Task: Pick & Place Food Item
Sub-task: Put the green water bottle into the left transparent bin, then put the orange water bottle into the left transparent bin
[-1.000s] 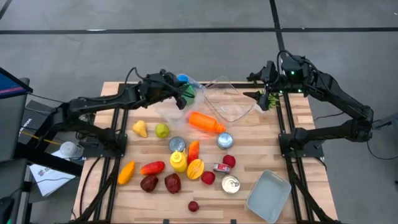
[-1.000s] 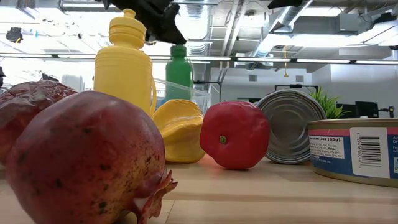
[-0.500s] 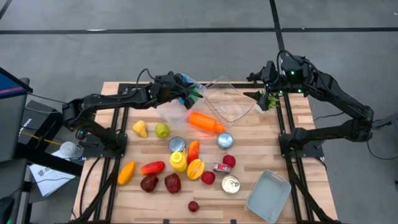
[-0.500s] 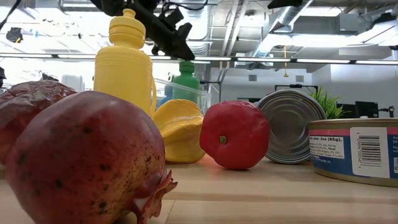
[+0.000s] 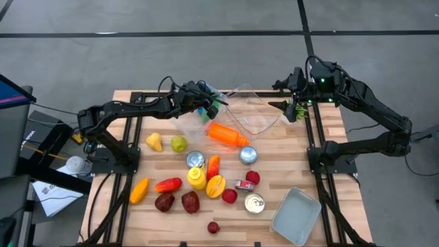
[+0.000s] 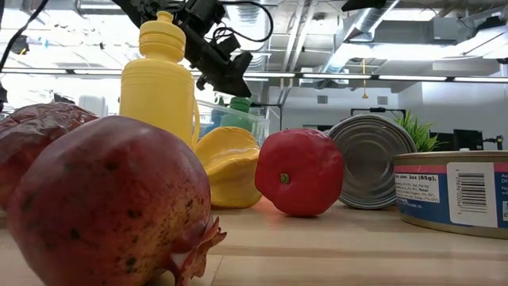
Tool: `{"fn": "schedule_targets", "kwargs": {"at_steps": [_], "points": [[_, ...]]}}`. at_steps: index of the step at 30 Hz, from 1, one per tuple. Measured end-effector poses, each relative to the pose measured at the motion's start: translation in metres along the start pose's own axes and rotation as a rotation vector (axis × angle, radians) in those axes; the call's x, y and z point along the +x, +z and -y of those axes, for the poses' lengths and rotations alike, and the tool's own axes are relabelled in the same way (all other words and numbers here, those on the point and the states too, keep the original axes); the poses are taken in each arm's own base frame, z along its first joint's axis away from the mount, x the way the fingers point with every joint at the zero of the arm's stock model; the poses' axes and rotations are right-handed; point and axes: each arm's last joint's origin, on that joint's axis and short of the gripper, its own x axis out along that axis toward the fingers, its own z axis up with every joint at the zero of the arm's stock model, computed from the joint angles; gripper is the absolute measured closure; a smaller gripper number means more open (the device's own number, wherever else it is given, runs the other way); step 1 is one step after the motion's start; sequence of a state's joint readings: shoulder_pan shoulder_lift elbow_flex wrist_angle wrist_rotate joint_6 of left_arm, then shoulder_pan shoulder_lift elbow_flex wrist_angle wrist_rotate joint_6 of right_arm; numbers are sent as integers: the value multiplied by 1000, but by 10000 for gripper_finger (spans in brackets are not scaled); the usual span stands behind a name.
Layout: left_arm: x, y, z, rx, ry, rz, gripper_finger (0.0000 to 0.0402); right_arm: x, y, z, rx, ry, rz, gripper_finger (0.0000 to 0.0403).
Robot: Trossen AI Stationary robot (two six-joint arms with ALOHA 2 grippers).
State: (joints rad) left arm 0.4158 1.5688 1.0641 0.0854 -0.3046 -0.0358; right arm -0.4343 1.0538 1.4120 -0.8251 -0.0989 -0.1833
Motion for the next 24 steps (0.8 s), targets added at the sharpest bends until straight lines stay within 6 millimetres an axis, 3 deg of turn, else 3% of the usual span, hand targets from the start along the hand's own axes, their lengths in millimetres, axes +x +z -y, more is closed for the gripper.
{"fn": "schedule_targets", "kwargs": {"at_steps": [12,24], "points": [[0,2,-2,-11,6,12,336,0,-1,0,-11,1,-5,90],[-1,2,-2,-82,4,13,268,0,-1,0,-11,1,-5,90]]}}
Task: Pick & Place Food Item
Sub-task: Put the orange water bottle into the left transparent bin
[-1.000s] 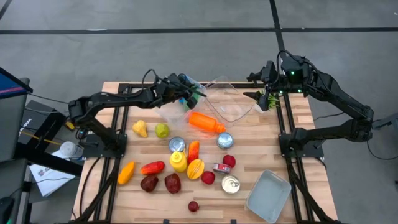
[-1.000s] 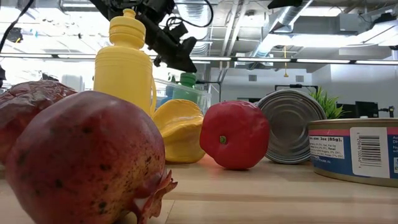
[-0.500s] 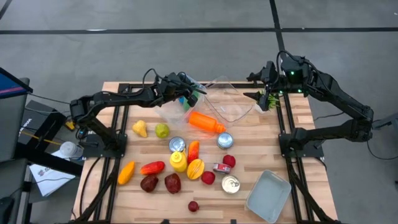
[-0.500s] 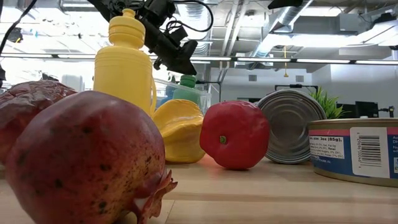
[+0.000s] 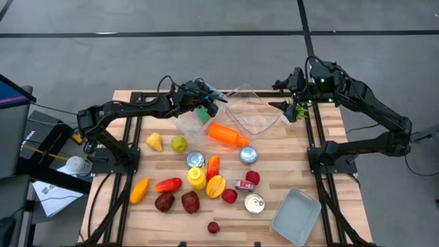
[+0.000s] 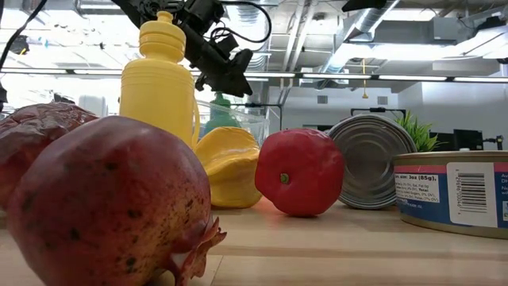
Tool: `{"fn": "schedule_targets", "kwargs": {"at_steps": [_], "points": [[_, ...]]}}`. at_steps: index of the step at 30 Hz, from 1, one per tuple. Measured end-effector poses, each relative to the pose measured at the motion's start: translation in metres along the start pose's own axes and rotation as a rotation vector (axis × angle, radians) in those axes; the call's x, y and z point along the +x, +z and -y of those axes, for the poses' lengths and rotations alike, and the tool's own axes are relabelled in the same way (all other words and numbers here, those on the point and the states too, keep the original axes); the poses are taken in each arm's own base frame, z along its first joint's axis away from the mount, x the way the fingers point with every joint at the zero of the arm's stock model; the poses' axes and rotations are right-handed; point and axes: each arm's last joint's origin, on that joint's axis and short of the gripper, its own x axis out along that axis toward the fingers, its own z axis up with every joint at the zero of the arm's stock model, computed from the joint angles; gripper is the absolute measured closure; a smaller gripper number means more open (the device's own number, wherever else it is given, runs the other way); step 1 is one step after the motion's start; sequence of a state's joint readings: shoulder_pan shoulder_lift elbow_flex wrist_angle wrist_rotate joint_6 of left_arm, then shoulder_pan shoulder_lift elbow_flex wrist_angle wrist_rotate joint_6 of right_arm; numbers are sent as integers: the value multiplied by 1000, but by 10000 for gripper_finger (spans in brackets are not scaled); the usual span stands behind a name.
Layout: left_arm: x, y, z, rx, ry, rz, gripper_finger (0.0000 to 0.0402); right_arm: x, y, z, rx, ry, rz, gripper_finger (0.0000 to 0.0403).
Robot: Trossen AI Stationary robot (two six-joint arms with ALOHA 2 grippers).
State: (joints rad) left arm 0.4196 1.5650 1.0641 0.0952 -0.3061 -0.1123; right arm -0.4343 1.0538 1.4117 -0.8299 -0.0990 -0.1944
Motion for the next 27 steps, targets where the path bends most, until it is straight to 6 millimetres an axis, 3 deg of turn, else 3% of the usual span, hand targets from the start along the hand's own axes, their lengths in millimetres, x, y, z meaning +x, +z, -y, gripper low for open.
{"fn": "schedule_targets", "kwargs": {"at_steps": [7,12,15,19,27], "points": [[-11,10,-2,-10,-6,36,209,0,0,0,4,0,-1,90],[-35,29,-6,-32,-52,114,181,6,-4,0,63,-12,-62,90],[-55,41,-9,-47,-86,173,172,21,-12,-2,115,-15,-151,90],[-85,57,-10,-66,-118,258,167,60,-29,-19,164,52,-301,91],[-126,69,-13,-80,-159,327,172,116,-75,-78,184,177,-633,101]]}}
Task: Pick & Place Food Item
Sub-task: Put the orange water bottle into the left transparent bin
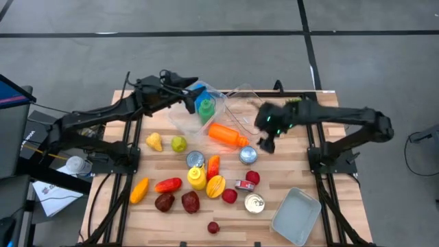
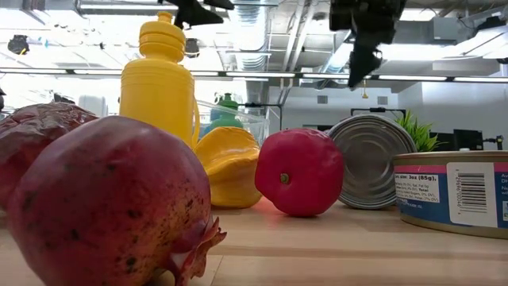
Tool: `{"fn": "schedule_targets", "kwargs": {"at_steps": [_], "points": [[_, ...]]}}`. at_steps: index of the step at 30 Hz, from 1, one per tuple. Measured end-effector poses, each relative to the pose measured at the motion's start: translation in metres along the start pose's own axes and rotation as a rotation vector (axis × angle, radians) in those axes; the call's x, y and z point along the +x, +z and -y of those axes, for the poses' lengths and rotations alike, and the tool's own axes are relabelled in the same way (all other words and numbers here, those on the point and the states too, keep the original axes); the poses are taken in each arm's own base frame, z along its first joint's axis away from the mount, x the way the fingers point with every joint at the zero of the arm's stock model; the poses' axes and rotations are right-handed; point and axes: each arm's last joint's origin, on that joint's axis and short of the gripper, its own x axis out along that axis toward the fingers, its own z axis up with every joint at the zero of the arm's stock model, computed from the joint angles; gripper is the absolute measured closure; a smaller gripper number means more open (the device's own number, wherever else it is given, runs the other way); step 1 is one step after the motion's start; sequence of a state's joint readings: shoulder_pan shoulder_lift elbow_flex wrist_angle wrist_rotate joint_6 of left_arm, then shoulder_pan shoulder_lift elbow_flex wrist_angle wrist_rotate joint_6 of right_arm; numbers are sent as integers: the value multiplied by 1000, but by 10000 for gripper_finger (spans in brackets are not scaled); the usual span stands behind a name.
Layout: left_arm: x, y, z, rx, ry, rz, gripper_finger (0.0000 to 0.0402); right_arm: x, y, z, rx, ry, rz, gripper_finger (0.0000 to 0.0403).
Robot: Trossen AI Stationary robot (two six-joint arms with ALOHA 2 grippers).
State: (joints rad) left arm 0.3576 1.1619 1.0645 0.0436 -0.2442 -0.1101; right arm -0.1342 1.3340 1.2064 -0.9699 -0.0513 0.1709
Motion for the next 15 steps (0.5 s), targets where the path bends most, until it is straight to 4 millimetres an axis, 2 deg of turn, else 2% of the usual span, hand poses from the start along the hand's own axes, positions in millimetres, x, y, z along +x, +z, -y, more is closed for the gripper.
{"fn": "schedule_targets", "kwargs": {"at_steps": [5,9,15], "points": [[-3,-1,-1,5,4,-27,174,41,-11,-20,-68,3,-51,101],[0,-4,-1,7,5,-38,175,70,-10,-19,-56,-47,-35,101],[-1,-5,-1,12,8,-57,175,107,-7,-14,-51,-76,-108,101]]}}
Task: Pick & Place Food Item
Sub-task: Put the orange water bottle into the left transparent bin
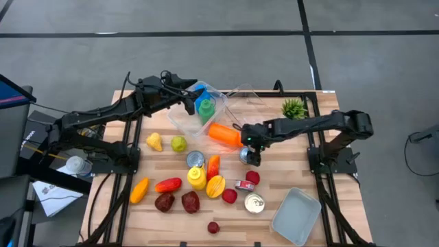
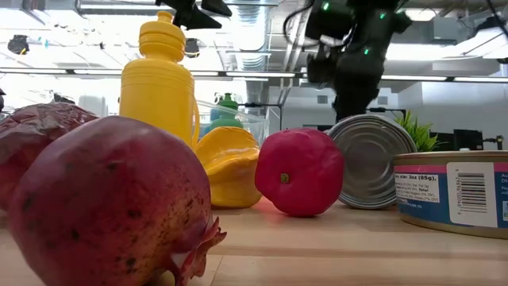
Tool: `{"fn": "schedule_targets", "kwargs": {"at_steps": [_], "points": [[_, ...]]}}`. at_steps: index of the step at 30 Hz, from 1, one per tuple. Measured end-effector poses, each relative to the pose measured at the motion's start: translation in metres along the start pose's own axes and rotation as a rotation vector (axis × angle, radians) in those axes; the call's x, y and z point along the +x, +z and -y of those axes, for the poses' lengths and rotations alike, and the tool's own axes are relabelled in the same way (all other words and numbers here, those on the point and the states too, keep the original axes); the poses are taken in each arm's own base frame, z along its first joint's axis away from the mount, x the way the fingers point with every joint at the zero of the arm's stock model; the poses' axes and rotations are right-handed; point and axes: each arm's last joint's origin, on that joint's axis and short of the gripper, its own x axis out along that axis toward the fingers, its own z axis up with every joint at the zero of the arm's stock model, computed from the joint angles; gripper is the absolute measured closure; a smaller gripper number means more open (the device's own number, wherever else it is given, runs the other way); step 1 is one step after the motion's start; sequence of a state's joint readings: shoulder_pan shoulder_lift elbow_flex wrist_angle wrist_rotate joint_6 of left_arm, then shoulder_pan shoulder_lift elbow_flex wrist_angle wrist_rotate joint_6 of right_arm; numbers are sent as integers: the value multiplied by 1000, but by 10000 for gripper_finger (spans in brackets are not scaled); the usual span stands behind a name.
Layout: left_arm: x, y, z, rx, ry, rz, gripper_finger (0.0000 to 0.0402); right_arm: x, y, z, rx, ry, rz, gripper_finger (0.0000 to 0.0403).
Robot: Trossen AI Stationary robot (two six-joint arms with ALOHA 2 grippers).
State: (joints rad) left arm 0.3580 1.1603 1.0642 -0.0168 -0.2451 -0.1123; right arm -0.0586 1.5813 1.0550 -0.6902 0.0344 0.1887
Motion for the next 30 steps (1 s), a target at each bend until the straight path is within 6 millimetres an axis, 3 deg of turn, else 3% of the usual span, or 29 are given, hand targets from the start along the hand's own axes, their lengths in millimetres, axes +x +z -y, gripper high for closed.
{"fn": "schedule_targets", "kwargs": {"at_steps": [4,10,21,30], "points": [[0,-1,0,3,1,-12,175,17,0,2,-11,-67,-39,101],[-1,-2,3,7,-11,-19,174,23,3,3,-14,-118,-14,101],[-2,-5,8,15,-28,-39,177,1,31,-3,-73,-164,155,101],[-2,-7,7,22,-25,-66,170,42,32,13,-74,-198,29,101]]}}
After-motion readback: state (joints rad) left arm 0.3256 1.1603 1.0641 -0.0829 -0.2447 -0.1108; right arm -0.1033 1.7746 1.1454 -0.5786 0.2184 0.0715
